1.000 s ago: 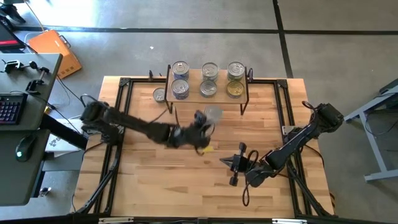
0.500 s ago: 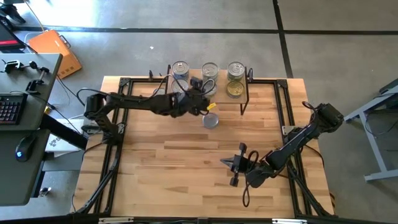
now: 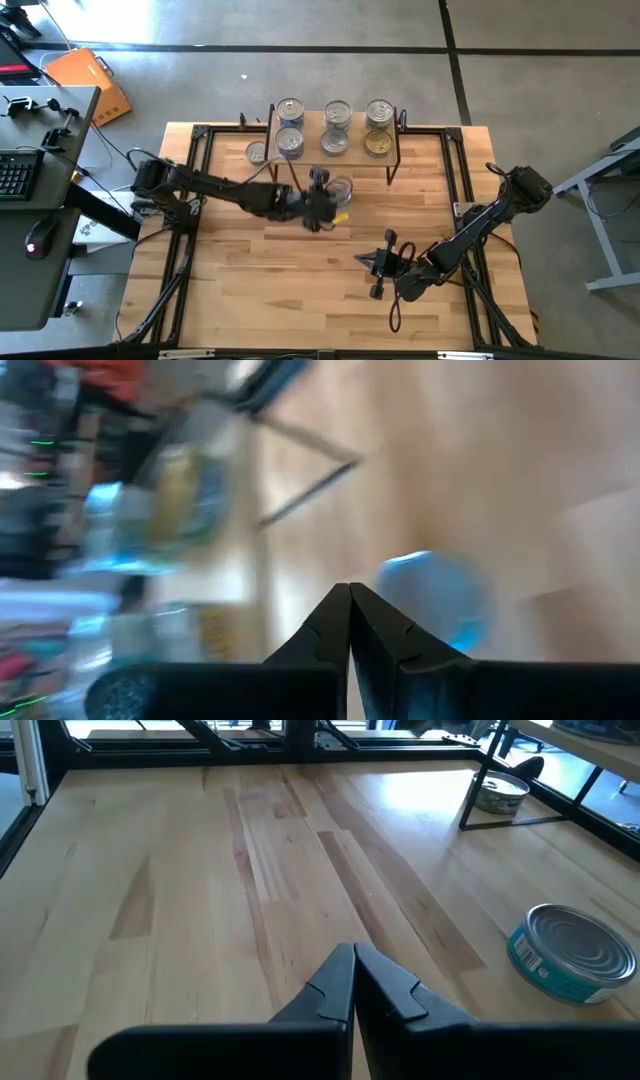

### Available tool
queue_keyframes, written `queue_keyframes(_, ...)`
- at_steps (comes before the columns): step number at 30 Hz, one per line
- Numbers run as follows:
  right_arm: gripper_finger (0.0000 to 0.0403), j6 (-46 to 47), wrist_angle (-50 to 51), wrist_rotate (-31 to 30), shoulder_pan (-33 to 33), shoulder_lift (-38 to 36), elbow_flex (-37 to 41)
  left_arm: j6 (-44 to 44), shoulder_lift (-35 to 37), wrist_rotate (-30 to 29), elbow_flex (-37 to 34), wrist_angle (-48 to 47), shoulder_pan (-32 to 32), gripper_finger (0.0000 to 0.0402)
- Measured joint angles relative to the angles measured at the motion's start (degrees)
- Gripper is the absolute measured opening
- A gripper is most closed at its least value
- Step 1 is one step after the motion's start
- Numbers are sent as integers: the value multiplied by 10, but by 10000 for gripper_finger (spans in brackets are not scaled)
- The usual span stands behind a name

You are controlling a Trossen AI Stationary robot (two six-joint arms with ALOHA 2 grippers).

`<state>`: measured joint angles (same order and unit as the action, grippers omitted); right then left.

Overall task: Stack canned seafood by type on shelf
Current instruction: Stack the yellow-blue tuna can on top of the other yellow-blue tuna can on the shelf

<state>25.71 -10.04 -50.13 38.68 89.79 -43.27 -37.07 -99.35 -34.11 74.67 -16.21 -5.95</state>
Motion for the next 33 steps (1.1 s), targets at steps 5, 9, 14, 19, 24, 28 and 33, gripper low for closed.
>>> queue_keyframes(5, 2, 23, 35, 2, 0, 4, 0, 116, -3, 68, -59, 55, -35, 0)
queue_keyframes(9, 3, 84, 87, 3, -14, 26, 1, 150, -12, 74, -126, 144, -40, 0)
queue_keyframes(14, 26, 143, 97, 7, -47, 76, 1, 160, -32, 81, -180, 267, -17, 0)
queue_keyframes(19, 65, 155, 85, 10, -73, 107, 1, 160, -77, 87, -181, 280, 13, 0)
queue_keyframes(24, 76, 156, 84, 7, -68, 100, 1, 171, -132, 59, -165, 286, 37, 0)
queue_keyframes(28, 76, 145, 83, 6, -60, 94, 0, 173, -159, 37, -154, 318, 48, 0)
queue_keyframes(33, 76, 143, 81, 7, -57, 92, 0, 175, -172, 48, -154, 334, 47, 0)
